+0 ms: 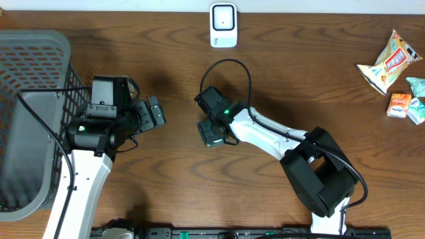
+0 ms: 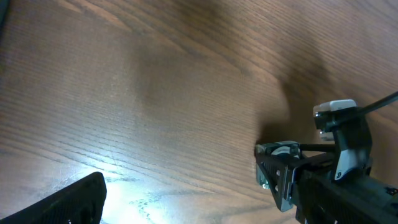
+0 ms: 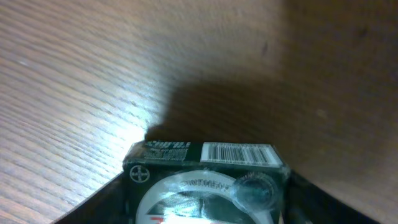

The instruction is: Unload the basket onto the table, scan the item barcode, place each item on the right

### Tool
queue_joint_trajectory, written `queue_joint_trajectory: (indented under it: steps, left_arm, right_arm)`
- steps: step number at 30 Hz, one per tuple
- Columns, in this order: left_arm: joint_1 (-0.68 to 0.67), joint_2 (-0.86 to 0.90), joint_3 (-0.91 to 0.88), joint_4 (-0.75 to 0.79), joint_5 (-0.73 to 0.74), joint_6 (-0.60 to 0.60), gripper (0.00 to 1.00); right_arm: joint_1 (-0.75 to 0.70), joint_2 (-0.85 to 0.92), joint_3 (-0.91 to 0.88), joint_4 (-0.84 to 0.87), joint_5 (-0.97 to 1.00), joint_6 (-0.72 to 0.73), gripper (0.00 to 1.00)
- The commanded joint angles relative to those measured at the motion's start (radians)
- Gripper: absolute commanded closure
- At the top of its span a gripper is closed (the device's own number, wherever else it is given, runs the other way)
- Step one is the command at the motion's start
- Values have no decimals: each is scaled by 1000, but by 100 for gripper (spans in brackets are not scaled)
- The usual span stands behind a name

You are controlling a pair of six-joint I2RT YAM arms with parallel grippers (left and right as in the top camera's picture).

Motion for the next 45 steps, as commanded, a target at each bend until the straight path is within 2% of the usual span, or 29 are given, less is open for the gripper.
queue_joint_trajectory:
  steps: [1,7,9,14,16,18,22,23,24,25,31,36,40,45]
  left_arm:
    - [6,2,9,-2,-13,3,3]
    - [6,2,9,-2,-13,3,2]
    - [6,2,9,-3,-13,3,2]
    - [6,2,9,-2,-13,3,2]
    - [6,2,9,-3,-13,3,2]
    - [6,2,9,-2,-13,3,2]
    - [6,2,9,-3,-13,3,2]
    - [6,2,9,-3,-13,3,2]
    - [6,2,9,-2,-13,3,2]
    - [6,2,9,-3,-13,3,2]
    - [6,2,9,-2,-13,3,2]
    - [6,2,9,-2,-13,3,2]
    - [6,2,9,-2,-13,3,2]
    - [6,2,9,-3,-13,3,2]
  right_arm:
    - [9,24,22,-24,8,4,39]
    - [8,19,79,-150,100,-4,37]
    - [4,19,111,-192,110,-56,42]
    - [4,18,179,-249,58,-343,44]
    - [3,18,188,-259,61,-427,53]
    - [1,18,189,-262,68,-531,57]
    - [-5,18,189,-246,237,-578,47]
    - [-7,18,189,-245,284,-577,40]
    - [-9,18,189,-245,315,-576,21]
    - [-14,18,190,-246,330,-562,1]
    - [-25,18,190,-264,200,-249,1]
    - [-25,18,189,-272,-25,51,1]
    - [-24,18,190,-262,-154,143,1]
    - [-22,18,189,-261,-187,142,3]
